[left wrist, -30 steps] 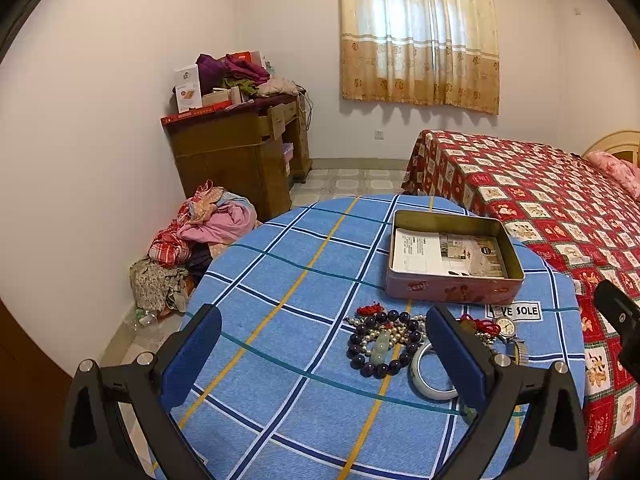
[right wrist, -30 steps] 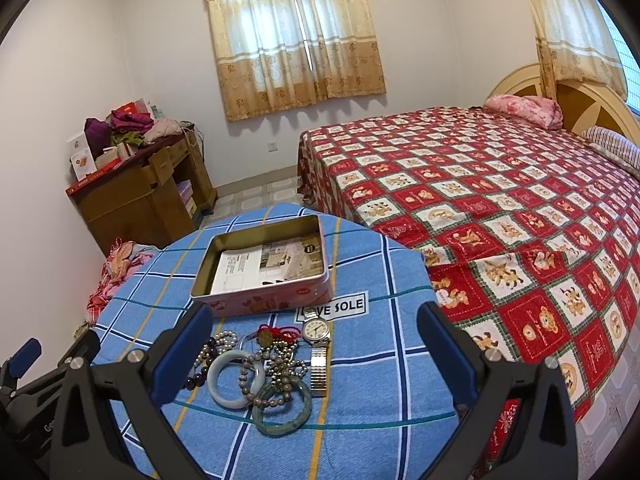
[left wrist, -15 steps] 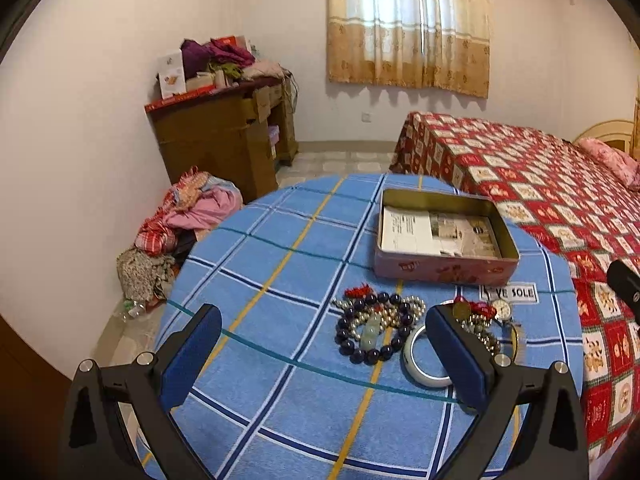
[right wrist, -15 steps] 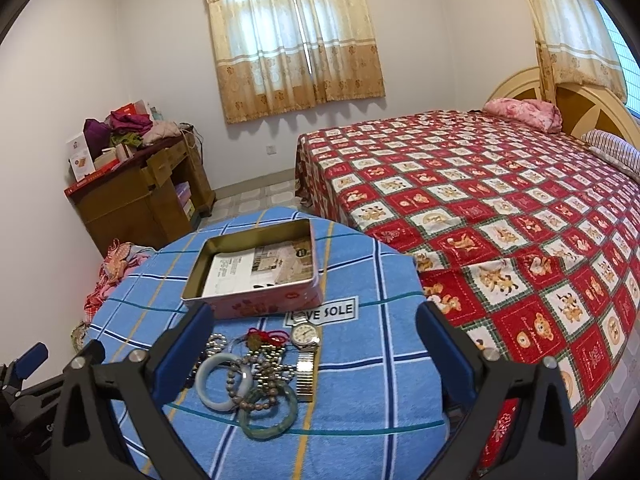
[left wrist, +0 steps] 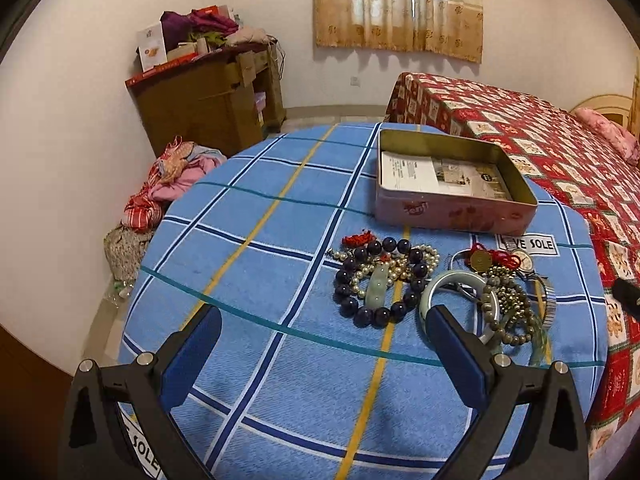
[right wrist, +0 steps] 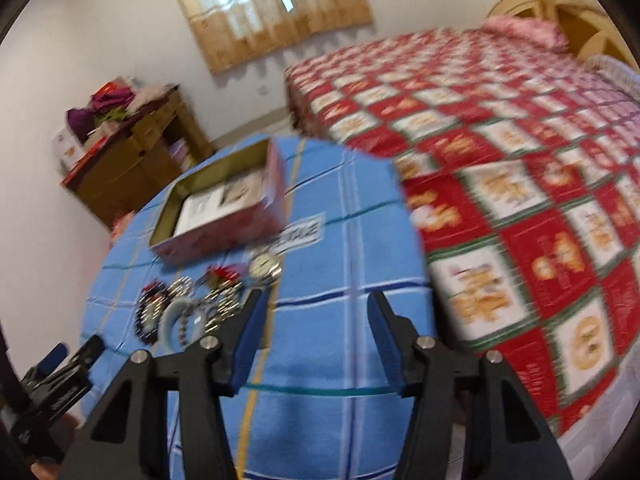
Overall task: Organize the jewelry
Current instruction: 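Reach the right gripper to the silver wristwatch and close on its band, then carry the watch with the right gripper into the pink tin and release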
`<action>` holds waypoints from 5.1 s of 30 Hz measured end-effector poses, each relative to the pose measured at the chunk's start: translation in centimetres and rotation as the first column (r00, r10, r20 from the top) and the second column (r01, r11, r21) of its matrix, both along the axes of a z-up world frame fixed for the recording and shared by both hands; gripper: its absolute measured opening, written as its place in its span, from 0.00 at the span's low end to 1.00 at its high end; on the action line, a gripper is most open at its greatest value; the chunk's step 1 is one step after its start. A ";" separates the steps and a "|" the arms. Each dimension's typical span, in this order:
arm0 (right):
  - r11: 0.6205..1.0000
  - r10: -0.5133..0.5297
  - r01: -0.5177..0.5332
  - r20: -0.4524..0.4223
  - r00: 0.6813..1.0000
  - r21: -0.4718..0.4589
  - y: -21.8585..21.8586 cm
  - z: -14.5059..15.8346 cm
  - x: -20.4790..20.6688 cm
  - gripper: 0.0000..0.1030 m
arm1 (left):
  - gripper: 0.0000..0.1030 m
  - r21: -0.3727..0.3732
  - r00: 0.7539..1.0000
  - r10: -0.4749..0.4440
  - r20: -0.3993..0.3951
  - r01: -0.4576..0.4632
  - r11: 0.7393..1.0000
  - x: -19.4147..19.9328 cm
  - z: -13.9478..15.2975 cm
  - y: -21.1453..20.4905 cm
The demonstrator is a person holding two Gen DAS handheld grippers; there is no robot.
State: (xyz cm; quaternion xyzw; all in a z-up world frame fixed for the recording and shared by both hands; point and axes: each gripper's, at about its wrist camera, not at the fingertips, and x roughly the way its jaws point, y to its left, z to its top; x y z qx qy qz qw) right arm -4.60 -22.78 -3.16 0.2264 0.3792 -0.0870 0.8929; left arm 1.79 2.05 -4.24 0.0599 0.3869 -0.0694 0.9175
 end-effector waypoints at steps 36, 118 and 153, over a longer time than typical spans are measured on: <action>0.985 0.173 -0.175 -0.185 0.967 0.004 0.1 -3.9 3.8 0.18 | 0.99 -0.036 0.997 0.048 -0.068 -0.050 0.998 3.8 -2.3 2.0; 0.915 0.302 -0.322 -0.118 0.946 -0.242 1.5 -2.6 6.2 0.38 | 0.99 -0.005 1.000 0.023 -0.020 -0.023 1.000 3.7 -1.1 0.6; 0.934 0.338 -0.348 -0.124 0.933 -0.075 -0.6 0.7 20.8 0.38 | 0.99 -0.028 0.998 0.051 -0.030 -0.052 0.998 6.0 -1.6 1.5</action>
